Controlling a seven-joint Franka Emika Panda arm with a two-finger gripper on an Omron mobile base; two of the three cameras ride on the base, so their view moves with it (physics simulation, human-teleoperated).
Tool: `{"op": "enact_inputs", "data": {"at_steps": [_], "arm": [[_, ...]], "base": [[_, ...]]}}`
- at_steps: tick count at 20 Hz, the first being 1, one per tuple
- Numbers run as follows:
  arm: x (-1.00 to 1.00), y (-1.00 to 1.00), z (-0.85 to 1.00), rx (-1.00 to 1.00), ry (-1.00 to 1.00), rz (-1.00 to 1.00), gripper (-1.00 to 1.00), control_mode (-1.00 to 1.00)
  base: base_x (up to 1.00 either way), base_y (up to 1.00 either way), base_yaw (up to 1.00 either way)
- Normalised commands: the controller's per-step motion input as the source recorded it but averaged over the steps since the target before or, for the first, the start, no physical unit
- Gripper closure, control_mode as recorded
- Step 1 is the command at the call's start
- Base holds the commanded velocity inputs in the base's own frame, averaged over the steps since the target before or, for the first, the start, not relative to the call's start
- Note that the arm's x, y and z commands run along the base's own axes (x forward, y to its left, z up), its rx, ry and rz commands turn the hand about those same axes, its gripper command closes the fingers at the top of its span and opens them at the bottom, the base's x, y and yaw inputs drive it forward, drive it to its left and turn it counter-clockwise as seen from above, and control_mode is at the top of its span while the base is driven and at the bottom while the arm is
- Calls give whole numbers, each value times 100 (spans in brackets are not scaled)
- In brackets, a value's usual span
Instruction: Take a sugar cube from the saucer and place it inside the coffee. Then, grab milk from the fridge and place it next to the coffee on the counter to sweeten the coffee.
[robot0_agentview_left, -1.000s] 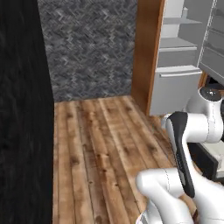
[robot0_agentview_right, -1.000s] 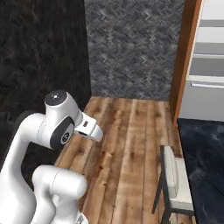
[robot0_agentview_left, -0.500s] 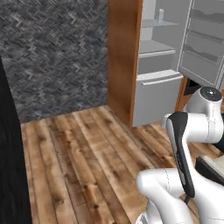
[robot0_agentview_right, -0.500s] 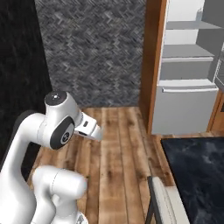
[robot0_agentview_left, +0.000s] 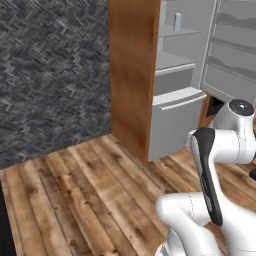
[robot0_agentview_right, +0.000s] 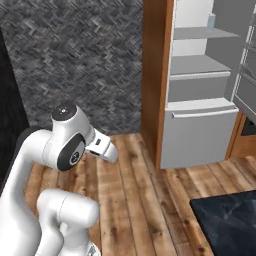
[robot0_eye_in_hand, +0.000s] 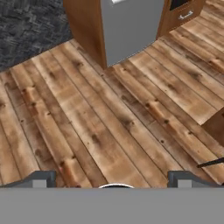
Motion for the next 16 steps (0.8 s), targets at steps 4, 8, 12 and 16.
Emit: {"op": "enact_inputs", "data": {"at_steps": [4, 8, 12, 16], "arm": [[0, 0, 0, 0, 0, 0, -100, 100], [0, 0, 0, 0, 0, 0, -100, 100], [0, 0, 0, 0, 0, 0, -100, 100], [0, 0, 0, 0, 0, 0, -100, 100]], "base": [[100, 0, -23], [100, -7, -18], [100, -40, -4], [100, -57, 0]]}}
